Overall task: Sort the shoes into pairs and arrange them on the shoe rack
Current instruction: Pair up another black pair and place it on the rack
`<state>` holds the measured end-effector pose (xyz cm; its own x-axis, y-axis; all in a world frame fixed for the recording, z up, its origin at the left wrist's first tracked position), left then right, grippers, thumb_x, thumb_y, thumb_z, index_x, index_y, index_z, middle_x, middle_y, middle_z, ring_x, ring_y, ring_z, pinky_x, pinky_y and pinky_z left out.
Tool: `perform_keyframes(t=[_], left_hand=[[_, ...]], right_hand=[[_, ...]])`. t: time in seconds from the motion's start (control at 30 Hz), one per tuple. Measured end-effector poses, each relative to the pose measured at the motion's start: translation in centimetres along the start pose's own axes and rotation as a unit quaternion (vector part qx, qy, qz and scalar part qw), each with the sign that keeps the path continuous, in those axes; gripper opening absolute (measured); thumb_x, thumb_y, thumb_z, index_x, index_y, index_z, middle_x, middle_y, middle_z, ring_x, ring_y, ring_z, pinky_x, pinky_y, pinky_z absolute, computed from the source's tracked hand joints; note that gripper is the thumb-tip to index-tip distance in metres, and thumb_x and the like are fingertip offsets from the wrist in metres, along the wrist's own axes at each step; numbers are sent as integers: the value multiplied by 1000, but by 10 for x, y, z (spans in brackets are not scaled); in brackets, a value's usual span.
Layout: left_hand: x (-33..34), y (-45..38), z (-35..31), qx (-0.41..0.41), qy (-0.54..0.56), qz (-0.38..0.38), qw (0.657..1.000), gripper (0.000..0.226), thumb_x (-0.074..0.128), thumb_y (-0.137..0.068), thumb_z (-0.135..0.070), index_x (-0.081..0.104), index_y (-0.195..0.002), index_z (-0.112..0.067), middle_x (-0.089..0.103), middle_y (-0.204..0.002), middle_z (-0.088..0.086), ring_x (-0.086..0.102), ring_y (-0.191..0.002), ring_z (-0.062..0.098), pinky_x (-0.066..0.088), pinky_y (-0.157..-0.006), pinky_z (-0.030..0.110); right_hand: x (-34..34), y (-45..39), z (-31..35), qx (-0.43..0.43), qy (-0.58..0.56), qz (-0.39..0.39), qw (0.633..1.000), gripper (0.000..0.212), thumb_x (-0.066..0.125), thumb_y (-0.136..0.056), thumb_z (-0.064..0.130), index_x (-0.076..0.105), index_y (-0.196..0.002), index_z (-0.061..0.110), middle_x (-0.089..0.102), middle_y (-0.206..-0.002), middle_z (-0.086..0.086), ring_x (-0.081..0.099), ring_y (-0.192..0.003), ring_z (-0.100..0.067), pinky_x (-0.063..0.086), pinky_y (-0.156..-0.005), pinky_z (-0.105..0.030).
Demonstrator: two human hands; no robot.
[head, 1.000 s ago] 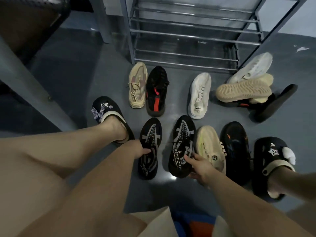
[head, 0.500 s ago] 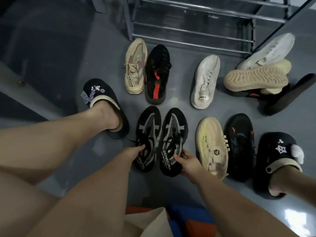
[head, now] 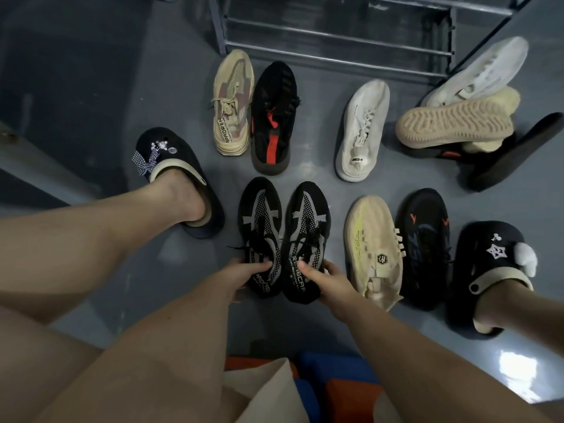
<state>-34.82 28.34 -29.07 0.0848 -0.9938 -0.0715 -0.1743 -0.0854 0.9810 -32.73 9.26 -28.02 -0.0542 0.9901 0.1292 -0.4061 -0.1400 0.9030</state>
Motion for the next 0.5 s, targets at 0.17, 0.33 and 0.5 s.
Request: perform_keyframes(t=[0.17, 0.33, 0.5], left_hand=[[17, 4, 10, 17, 128, 4, 992, 86, 85, -62, -21, 42, -136, -14, 55, -133, 5, 55, -113, 24, 48, -75, 34], [16, 6, 9, -11, 139, 57, 989, 64, 75, -75, -29, 50, -132, -15, 58, -130, 4, 53, -116, 21, 38, -99, 43], [20, 8, 5, -13, 127, 98, 987, 57, 71, -79, -25, 49, -131, -12, 54, -133, 4, 49, -117, 20, 30, -101, 38]], right_hand=[[4, -2, -6, -21, 40, 20, 999, 68, 82, -67, 4, 51, -127, 6, 66, -118, -9, 63, -108, -23, 48, -100, -39], [-6, -1, -1, -3, 13, -16, 1000, 52, 74, -76, 0, 53, -123, 3, 63, -117, -11, 61, -102, -25, 48, -94, -37], [-10, -2, -3, 5, 1, -42, 999, 53, 70, -82, 7, 47, -129, 0, 61, -104, -7, 58, -100, -24, 49, -90, -38]])
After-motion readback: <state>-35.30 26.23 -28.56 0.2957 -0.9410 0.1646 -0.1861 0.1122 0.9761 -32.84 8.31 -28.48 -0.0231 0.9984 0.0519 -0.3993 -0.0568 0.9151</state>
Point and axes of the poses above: each hand's wrist, its own y-axis away from the middle knuckle, its own x-axis out of the palm, z = x × y, the point moved 1 cm from there along -y, towards the middle knuckle
